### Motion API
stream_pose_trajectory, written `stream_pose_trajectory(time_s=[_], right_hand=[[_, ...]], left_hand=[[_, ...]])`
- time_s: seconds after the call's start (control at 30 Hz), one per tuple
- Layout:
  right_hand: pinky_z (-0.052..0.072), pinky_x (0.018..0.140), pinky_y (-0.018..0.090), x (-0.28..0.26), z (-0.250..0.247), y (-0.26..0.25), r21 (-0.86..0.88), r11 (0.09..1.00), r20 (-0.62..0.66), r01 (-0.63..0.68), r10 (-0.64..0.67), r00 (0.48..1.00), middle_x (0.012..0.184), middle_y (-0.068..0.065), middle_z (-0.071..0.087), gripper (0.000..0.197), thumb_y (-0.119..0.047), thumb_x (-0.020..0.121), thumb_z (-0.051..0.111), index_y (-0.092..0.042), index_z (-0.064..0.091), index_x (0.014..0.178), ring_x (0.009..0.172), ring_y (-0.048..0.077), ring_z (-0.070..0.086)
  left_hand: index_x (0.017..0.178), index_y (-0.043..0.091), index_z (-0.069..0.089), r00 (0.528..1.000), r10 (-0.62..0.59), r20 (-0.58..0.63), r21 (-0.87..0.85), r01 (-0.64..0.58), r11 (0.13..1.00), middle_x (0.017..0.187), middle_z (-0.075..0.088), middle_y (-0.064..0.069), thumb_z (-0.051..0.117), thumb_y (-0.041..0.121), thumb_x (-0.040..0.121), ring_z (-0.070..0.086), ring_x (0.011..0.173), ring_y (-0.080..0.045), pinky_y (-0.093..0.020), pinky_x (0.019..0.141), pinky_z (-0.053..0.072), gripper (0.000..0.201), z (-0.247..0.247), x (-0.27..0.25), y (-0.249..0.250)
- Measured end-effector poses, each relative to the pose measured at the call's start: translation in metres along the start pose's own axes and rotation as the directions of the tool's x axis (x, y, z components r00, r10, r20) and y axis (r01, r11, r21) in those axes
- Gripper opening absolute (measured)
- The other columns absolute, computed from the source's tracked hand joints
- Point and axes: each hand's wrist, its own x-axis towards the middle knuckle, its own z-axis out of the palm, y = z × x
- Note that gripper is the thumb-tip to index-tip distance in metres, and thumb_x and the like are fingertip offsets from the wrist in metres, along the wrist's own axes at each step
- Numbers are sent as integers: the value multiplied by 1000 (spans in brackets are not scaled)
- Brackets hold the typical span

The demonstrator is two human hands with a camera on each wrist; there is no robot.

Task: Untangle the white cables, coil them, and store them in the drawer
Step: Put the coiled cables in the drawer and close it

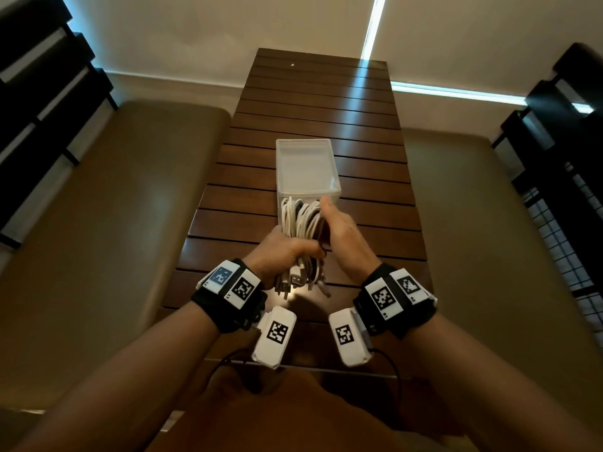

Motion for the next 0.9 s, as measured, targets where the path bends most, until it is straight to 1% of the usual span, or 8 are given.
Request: stream_pose_trajectory(time_s=[0.07, 0.17, 0.27, 0.37, 0.43, 0.6, 0.8, 0.9], right_hand=[[54, 78, 27, 0, 7, -9, 12, 997, -133, 73, -70, 989, 99, 6, 69, 36, -40, 99, 46, -11, 66, 106, 91, 14, 68], [45, 62, 10, 9, 12, -13, -359, 926, -230, 118, -211, 950, 88, -5, 66, 33, -47, 85, 66, -16, 68, 97, 76, 0, 61], [38, 50, 12, 14, 15, -14, -514, 849, -233, 121, -274, 933, 59, -7, 60, 35, -45, 85, 66, -16, 65, 66, 51, 2, 53], [36, 49, 17, 15, 21, -11, -629, 775, -272, 58, -289, 918, 59, -6, 61, 40, -49, 86, 61, -15, 62, 64, 52, 5, 55], [36, 48, 17, 15, 25, -6, -672, 740, -265, 14, -258, 929, 59, -6, 61, 40, -49, 86, 60, -16, 62, 65, 52, 6, 56], [36, 50, 25, 27, 30, 17, -623, 782, -339, -22, -244, 908, 52, -1, 57, 33, -32, 80, 55, -9, 58, 57, 51, 14, 54], [43, 60, 26, 37, 29, 41, -584, 810, -276, 47, -253, 927, 71, -3, 66, 40, -50, 86, 53, -14, 64, 71, 66, 14, 59], [52, 77, 33, 48, 7, 55, -26, 999, -167, -39, 34, 985, 99, 0, 69, 31, -47, 96, 48, -23, 67, 99, 92, 15, 65]], left_hand=[[93, -2, 62, 999, 45, -22, 94, -43, 995, 88, 64, -26, 65, -9, 77, 64, 73, -33, -45, 69, 56, 18, 4, 2, 0], [92, 1, 62, 990, 125, -71, 225, -106, 969, 86, 67, -22, 64, -5, 82, 66, 74, -30, -45, 70, 57, 12, 14, 3, -3], [89, 19, 57, 965, 233, -123, 387, -169, 906, 85, 66, -4, 68, 3, 84, 66, 75, -10, -24, 65, 56, 19, 20, 6, -4], [112, 21, 57, 966, 199, -165, 444, -107, 889, 107, 64, 2, 69, 2, 82, 62, 85, -7, -29, 81, 57, 38, 17, 13, -12], [104, 24, 59, 970, 177, -166, 490, -75, 869, 101, 66, 2, 69, 10, 83, 63, 81, -9, -36, 79, 59, 27, 17, 15, -18], [89, 22, 63, 967, 146, -208, 422, -47, 906, 85, 71, -8, 67, 18, 81, 69, 78, -26, -48, 70, 59, 10, 19, 14, -34], [86, 25, 62, 967, 116, -225, 408, -14, 913, 81, 71, -6, 66, 18, 75, 69, 75, -27, -51, 63, 58, 14, 10, 30, -52], [87, 26, 63, 954, 117, -275, 457, 23, 889, 85, 71, 2, 72, 9, 63, 69, 79, -17, -42, 69, 60, 31, -10, 44, -42]])
